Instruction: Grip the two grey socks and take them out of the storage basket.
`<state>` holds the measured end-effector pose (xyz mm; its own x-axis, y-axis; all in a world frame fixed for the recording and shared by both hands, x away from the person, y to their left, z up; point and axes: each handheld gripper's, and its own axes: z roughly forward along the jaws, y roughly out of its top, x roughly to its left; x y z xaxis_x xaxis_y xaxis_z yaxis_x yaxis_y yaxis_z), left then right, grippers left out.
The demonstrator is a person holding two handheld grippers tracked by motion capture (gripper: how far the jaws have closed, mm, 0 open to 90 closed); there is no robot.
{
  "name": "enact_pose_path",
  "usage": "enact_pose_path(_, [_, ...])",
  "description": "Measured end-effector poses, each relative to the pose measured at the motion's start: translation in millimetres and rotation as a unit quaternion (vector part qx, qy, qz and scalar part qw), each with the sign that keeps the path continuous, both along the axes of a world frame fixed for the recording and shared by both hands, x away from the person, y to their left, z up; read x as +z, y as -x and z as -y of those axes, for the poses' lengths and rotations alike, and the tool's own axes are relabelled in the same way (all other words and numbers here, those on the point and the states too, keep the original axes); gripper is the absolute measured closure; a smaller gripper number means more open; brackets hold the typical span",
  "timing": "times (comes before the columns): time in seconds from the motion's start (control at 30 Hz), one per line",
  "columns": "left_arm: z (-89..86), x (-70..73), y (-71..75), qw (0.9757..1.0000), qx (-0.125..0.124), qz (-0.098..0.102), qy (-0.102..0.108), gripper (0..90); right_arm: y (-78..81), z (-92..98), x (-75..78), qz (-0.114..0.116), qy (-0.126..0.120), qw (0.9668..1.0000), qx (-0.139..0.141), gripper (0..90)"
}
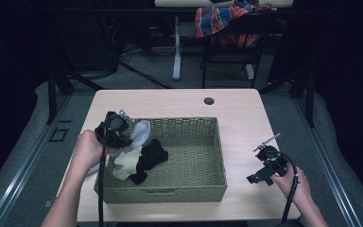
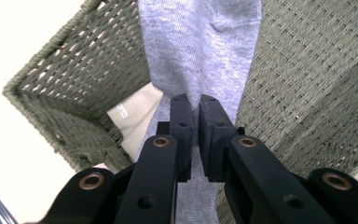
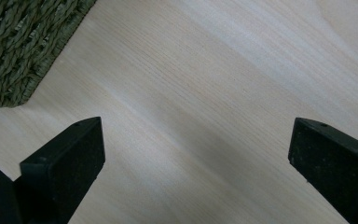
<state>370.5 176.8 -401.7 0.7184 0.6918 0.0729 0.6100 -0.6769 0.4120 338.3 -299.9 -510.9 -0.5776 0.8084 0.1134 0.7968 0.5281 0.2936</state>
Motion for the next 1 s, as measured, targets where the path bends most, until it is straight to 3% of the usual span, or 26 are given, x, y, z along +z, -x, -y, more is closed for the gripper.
enact_pose_path(0.07, [-2.6, 4.7, 2.3, 1.0000, 0.003, 0.006, 0.000, 85.5, -0.9, 0.9, 2.0, -0.006, 0.010, 0.9999, 0.009, 3.5])
enact_pose_path(0.2, [-6.6, 9.1, 3.6, 0.9998, 0.012, 0.013, -0.002, 85.5, 0.3, -0.3, -0.8, -0.001, -0.008, 1.0000, -0.005, 3.5])
enact_pose_path(0.3, [-10.1, 10.2, 3.1, 0.9998, 0.017, 0.014, -0.001, 85.6, -1.1, 0.6, -0.1, -0.006, -0.001, 1.0000, 0.005, 3.5])
enact_pose_path(0.57, [-34.0, 16.1, 4.7, 0.9983, 0.053, 0.025, 0.000, 85.6, -0.7, 0.7, 0.0, -0.006, -0.002, 1.0000, 0.005, 3.5])
enact_pose_path(0.73, [-51.3, 15.2, 2.9, 0.9965, 0.080, 0.024, -0.002, 85.6, -1.1, 1.6, 0.7, -0.012, 0.005, 0.9999, 0.010, 3.5])
enact_pose_path(0.83, [-61.8, 13.9, 1.8, 0.9950, 0.096, 0.024, -0.007, 85.6, -0.4, 0.5, -0.1, -0.009, -0.004, 1.0000, 0.003, 3.5])
enact_pose_path(1.0, [-81.7, 8.0, -2.8, 0.9915, 0.129, 0.020, -0.003, 85.6, -1.6, 1.6, -0.9, -0.018, 0.004, 0.9998, 0.009, 3.5])
